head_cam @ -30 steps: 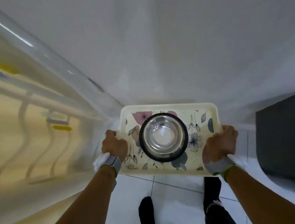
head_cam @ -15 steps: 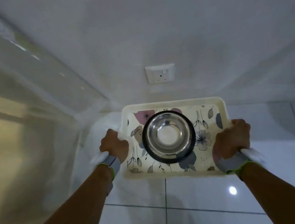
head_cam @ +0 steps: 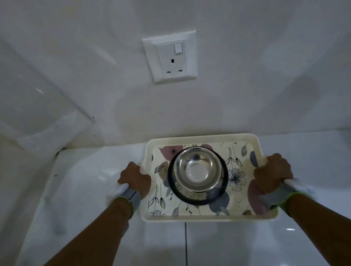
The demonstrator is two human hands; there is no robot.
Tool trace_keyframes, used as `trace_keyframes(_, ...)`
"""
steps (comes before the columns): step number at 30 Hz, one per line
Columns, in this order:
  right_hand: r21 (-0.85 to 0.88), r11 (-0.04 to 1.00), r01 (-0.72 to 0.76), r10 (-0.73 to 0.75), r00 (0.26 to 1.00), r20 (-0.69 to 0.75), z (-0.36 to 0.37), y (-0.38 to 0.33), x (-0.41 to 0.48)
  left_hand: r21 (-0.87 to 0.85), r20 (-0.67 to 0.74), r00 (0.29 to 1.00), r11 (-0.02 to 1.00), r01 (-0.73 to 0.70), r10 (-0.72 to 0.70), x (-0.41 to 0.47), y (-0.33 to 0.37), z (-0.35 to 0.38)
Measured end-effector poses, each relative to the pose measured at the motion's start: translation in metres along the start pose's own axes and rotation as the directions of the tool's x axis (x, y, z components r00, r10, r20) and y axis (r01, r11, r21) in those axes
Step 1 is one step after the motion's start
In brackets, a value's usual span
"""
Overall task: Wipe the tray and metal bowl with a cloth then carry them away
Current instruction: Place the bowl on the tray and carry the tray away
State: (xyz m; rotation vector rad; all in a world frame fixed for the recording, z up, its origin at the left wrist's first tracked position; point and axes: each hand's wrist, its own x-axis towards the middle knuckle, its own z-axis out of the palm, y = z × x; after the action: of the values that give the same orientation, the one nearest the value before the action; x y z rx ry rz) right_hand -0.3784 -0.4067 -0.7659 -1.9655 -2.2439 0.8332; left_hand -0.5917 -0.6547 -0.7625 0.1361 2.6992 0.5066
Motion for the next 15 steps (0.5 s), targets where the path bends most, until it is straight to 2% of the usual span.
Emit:
trace_keyframes(1, -0.001, 1.0, 0.008, -0.008, 1.0, 0.004, 0.004, 0.001, 0.002, 0.005, -0.001, 1.0, 1.0, 0.0, 0.0, 0.002, 0.0, 0.003)
trace_keyframes(4, 0.022, 0.999, 0.028, -0.026, 0.994, -0.104, 0.01, -0.001, 0.006, 0.03, 0.003, 1.0, 0.999, -0.018, 0.018, 0.005, 0.001, 0.01)
trace_keyframes(9, 0.028, 0.999, 0.038, -0.034, 0.988, -0.149, 0.018, -0.004, 0.01, 0.036, 0.003, 1.0, 0.999, -0.008, 0.008, 0.009, 0.002, 0.017)
trace_keyframes(12, -0.045, 0.996, 0.078, -0.082, 0.992, -0.099, 0.021, -0.004, 0.013, 0.053, 0.0, 1.0, 0.998, -0.015, 0.015, 0.009, 0.002, 0.02)
trace_keyframes(15, -0.046, 0.994, 0.099, -0.101, 0.993, -0.055, 0.012, 0.001, 0.013, 0.057, -0.007, 1.0, 0.998, -0.026, 0.026, 0.011, 0.002, 0.02)
